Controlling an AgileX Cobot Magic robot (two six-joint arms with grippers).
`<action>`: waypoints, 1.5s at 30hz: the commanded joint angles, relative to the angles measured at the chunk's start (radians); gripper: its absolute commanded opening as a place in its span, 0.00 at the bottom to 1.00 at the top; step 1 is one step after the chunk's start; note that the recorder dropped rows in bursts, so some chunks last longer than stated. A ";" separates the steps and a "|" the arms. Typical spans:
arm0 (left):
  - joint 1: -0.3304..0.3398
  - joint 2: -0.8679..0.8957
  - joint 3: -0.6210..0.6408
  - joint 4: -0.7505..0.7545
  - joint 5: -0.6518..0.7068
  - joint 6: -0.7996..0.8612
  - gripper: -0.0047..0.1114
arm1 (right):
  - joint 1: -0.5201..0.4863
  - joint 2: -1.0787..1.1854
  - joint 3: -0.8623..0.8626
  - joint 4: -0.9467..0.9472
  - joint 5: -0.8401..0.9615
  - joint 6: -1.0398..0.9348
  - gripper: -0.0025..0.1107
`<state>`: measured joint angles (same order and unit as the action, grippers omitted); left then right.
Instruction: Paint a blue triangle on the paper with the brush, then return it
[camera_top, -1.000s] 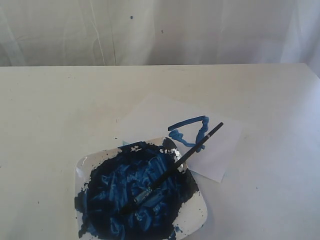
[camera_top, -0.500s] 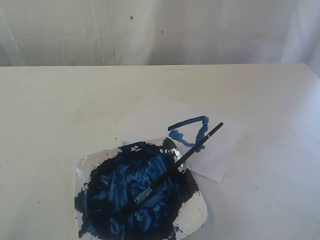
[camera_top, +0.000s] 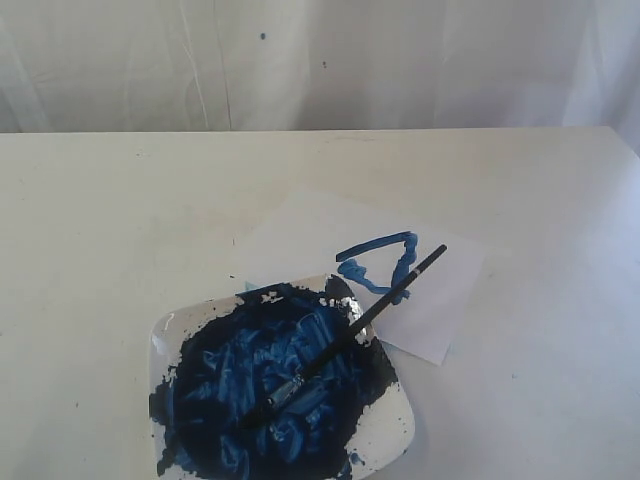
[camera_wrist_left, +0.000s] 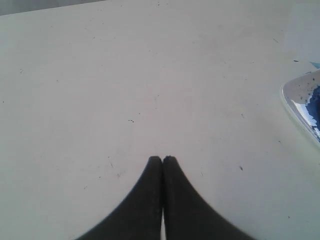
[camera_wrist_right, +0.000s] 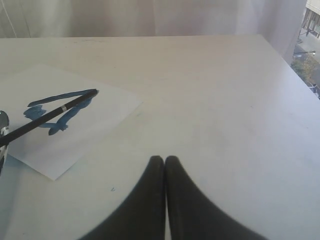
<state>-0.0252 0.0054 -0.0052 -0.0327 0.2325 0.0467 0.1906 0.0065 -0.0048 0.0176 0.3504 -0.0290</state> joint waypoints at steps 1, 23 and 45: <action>0.003 -0.005 0.005 -0.011 0.000 0.002 0.04 | 0.003 -0.006 0.005 -0.010 -0.002 -0.012 0.02; 0.003 -0.005 0.005 -0.011 0.000 0.002 0.04 | 0.003 -0.006 0.005 -0.010 -0.002 0.005 0.02; 0.003 -0.005 0.005 -0.011 0.000 0.002 0.04 | -0.109 -0.006 0.005 -0.010 -0.002 0.007 0.02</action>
<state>-0.0252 0.0054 -0.0052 -0.0327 0.2325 0.0467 0.1073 0.0065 -0.0048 0.0153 0.3524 -0.0255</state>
